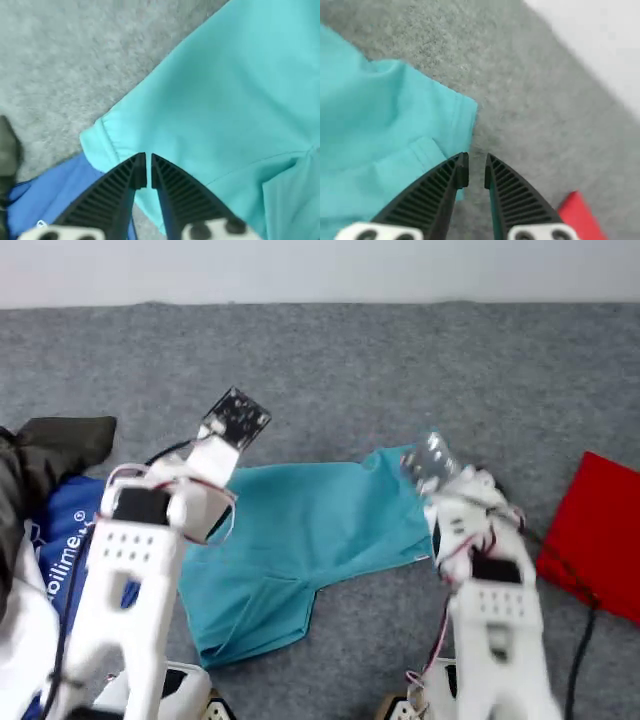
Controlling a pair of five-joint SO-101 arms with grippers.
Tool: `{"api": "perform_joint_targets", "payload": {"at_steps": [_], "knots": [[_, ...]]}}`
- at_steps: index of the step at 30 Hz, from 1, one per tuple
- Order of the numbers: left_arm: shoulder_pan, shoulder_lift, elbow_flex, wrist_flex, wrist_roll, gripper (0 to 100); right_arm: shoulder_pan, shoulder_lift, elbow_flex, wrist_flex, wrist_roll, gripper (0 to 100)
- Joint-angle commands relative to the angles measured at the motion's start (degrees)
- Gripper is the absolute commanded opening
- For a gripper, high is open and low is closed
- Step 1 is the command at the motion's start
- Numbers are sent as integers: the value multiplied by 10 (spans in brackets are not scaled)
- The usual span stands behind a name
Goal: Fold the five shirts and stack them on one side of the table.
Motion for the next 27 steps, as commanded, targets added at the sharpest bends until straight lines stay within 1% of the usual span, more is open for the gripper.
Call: {"api": "perform_joint_targets", "payload": {"at_steps": [1, 5, 10, 15, 21, 27], "knots": [[-1, 82, -84, 19, 24, 25, -6, 158, -188, 85, -73, 61], [-2, 153, -141, 22, 33, 16, -17, 302, -344, 166, -121, 61], [-2, 238, -174, 21, 32, 16, -44, 425, -481, 218, -128, 58], [-20, 327, -206, 20, 32, 16, -58, 520, -550, 219, -129, 58], [-65, 422, -233, -5, 30, 16, -54, 611, -606, 219, -126, 58], [-116, 495, -247, -4, 29, 16, -22, 663, -653, 220, -126, 58]]}}
